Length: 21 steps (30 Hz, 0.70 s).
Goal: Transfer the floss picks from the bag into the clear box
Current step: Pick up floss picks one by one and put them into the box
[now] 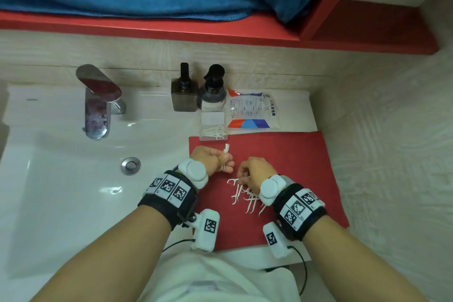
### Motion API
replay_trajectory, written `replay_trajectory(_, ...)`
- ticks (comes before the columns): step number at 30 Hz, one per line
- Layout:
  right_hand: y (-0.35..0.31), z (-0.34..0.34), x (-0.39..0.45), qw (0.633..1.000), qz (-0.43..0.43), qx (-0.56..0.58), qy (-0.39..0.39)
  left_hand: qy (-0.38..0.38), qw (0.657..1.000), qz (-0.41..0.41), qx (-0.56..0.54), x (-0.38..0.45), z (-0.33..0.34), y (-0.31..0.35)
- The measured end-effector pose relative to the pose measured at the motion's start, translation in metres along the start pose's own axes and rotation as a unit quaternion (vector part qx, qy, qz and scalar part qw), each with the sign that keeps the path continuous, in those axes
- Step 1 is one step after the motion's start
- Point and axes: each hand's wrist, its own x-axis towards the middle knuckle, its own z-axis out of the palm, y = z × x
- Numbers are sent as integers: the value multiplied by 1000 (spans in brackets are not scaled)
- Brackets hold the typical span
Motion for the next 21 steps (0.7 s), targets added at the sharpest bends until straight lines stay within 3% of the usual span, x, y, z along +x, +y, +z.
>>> replay_trajectory(13, 10, -21, -15, 995, 7, 92, 47, 10, 1000, -17, -1, 2, 5, -5)
replay_trajectory(21, 5, -36, -15, 960, -3, 187, 209, 14, 1000, -23, -8, 2, 7, -4)
